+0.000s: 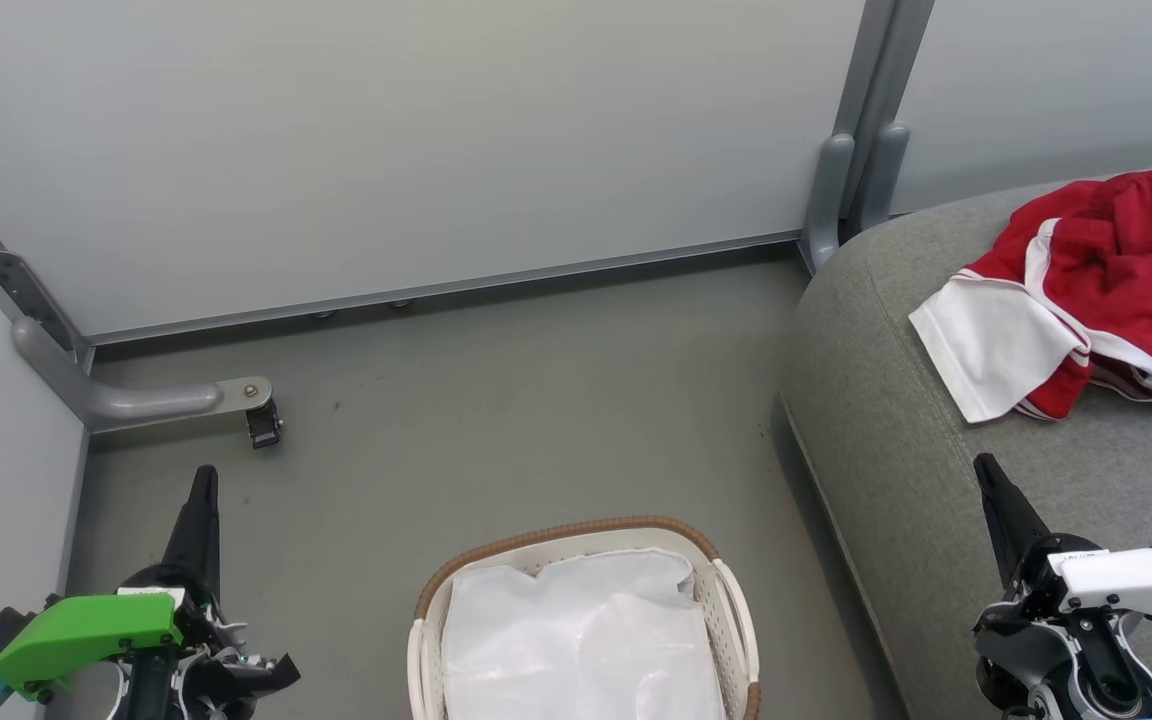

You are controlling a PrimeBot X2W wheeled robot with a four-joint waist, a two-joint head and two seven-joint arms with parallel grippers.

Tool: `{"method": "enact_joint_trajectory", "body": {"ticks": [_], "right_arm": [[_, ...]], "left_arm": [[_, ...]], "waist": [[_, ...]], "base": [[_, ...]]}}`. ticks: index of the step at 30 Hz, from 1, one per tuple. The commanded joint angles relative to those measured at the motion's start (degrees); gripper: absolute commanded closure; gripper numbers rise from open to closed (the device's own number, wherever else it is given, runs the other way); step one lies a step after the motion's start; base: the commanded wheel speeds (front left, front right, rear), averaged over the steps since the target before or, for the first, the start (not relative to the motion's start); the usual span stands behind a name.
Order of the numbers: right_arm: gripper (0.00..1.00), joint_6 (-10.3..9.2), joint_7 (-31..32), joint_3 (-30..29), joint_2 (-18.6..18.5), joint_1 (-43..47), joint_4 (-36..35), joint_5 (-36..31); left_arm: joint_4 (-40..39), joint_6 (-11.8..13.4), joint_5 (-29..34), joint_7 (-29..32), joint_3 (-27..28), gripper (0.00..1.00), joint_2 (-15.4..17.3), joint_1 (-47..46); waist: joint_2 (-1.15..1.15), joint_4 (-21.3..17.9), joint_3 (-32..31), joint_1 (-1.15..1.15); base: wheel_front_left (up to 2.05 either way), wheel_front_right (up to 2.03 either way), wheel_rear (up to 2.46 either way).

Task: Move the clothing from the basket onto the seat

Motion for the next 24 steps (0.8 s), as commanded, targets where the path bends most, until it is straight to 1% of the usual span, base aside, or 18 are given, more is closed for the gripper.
{"method": "enact_joint_trajectory", "body": {"ticks": [1,24], "right_arm": [[1.00,0.00,0.1,-0.1,-0.3,-0.4,-0.2,0.2],[1.00,0.00,0.2,-0.2,-0.3,-0.4,-0.2,0.2]], "left_arm": [[-0.1,-0.3,-0.2,0.3,0.2,1.00,0.2,-0.7],[-0.1,-0.3,-0.2,0.3,0.2,1.00,0.2,-0.7]], "waist": [[0.00,0.0,0.0,0.00],[0.00,0.0,0.0,0.00]], "base": [[0.00,0.00,0.00],[0.00,0.00,0.00]]}}
